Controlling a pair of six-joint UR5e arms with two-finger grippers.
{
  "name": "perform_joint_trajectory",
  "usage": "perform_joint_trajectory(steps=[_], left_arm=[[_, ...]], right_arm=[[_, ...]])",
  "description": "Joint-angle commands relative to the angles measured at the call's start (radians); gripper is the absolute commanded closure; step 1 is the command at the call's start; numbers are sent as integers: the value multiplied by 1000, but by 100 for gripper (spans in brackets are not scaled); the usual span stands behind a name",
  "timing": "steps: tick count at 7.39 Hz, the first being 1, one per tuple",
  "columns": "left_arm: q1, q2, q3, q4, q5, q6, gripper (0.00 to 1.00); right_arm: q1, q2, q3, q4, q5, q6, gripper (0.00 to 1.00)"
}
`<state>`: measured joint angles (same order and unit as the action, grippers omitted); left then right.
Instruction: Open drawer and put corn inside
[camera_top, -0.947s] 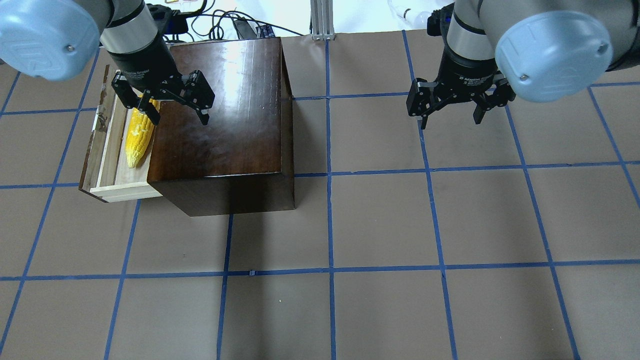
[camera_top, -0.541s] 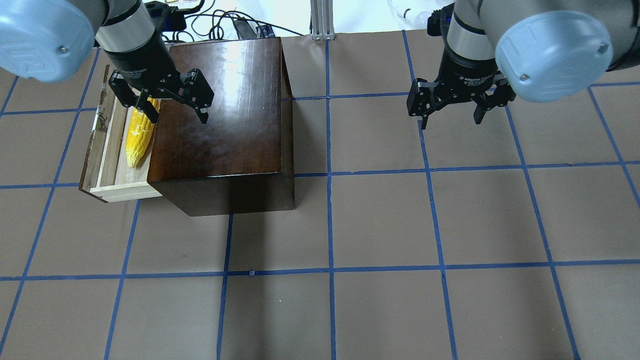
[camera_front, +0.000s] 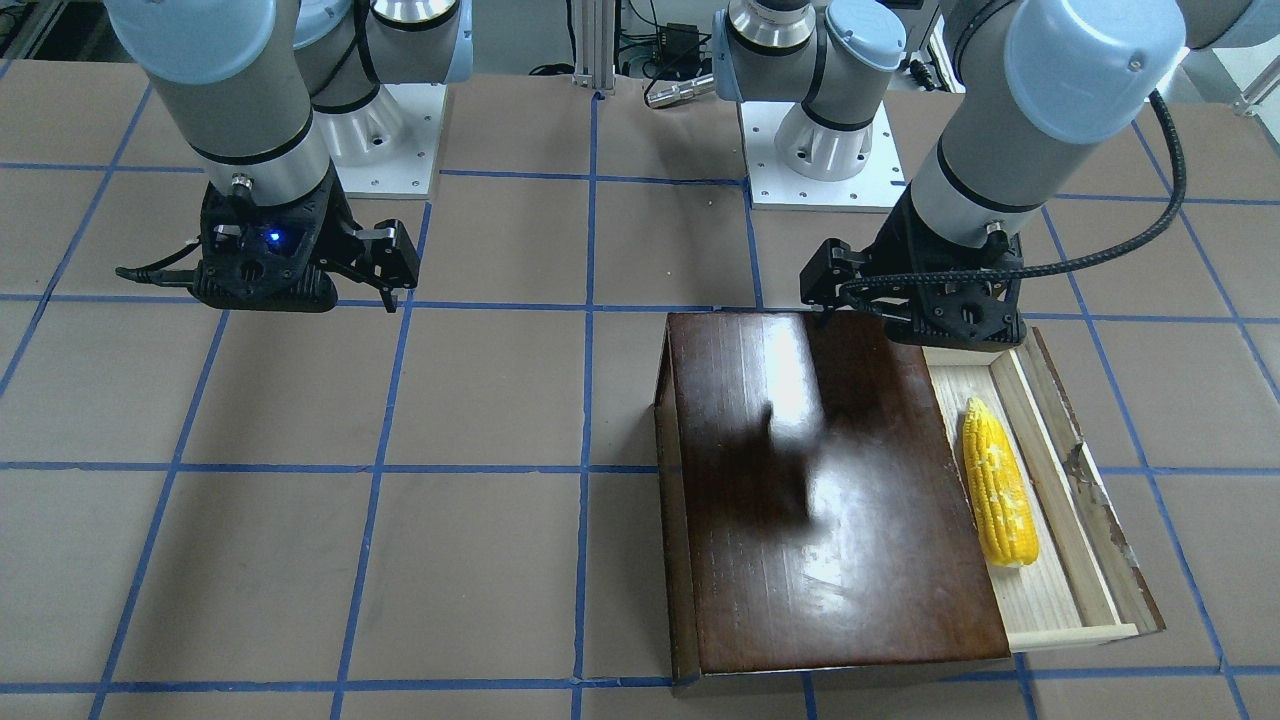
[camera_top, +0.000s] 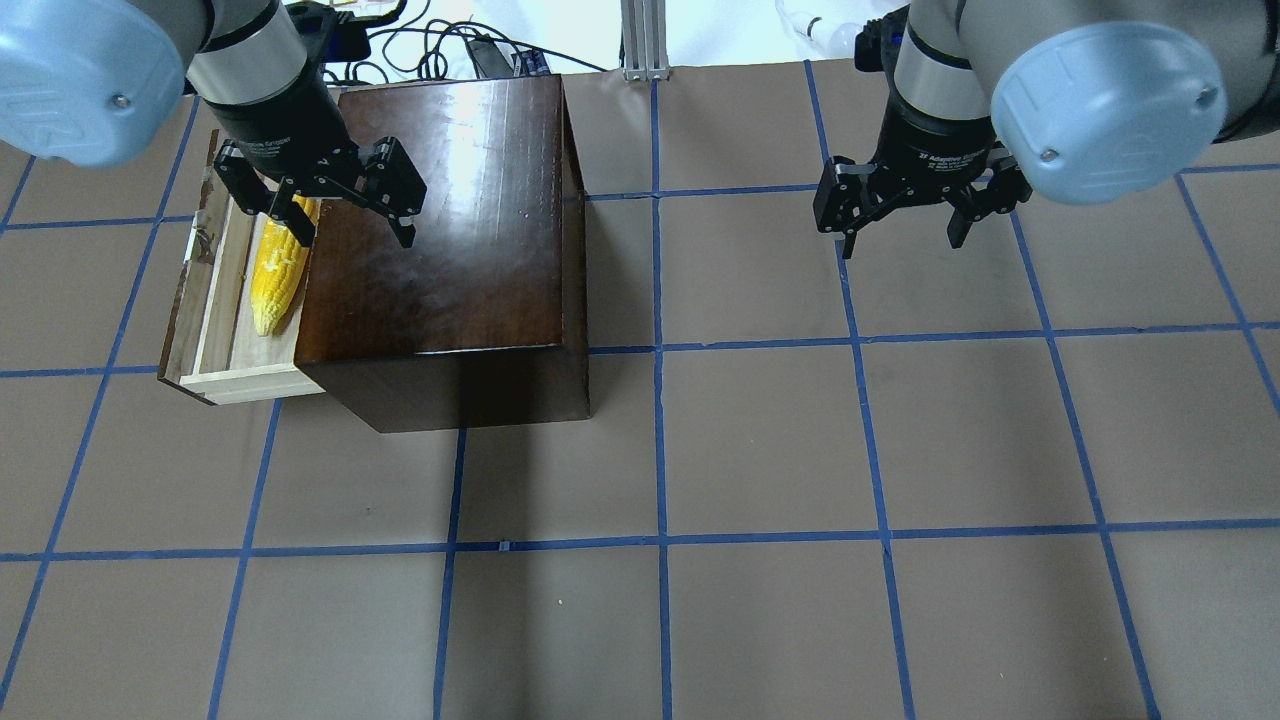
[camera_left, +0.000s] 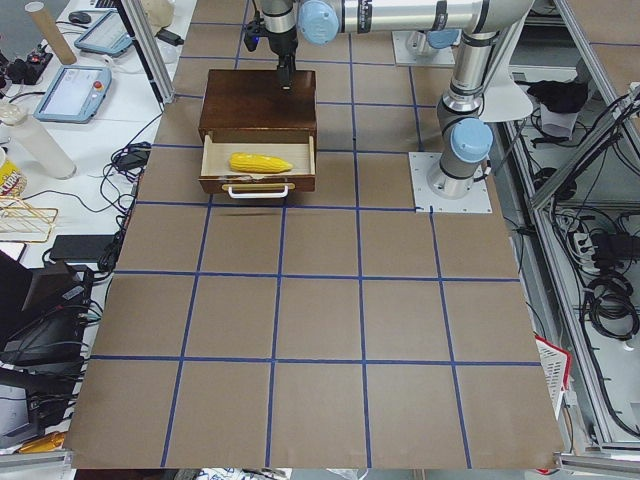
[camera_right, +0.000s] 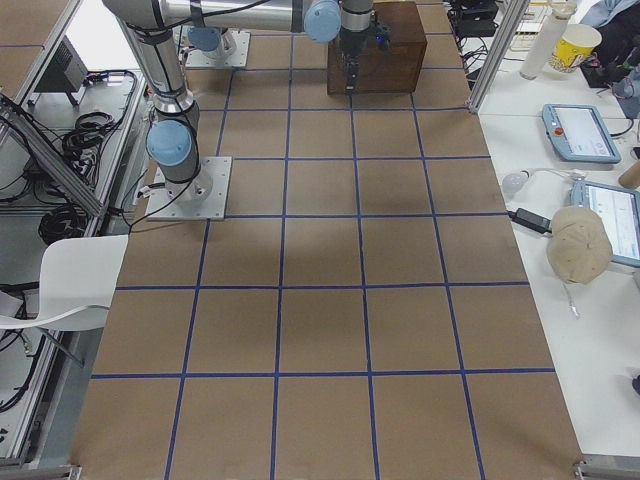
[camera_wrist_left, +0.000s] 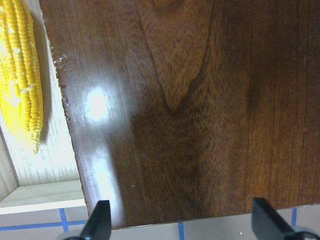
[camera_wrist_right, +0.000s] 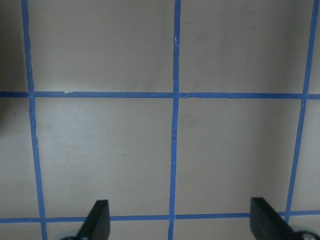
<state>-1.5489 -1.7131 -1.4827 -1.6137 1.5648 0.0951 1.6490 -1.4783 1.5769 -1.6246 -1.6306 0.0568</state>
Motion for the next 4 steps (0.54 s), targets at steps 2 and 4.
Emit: perform_joint_trajectory(steps=[2,4], left_arm=[[0,10,1,-2,-3,0,0],[0,13,-1,-2,4,0,0]], right_arm=[[0,0,0,-1,0,0,0],[0,0,0,0,0,0,0]])
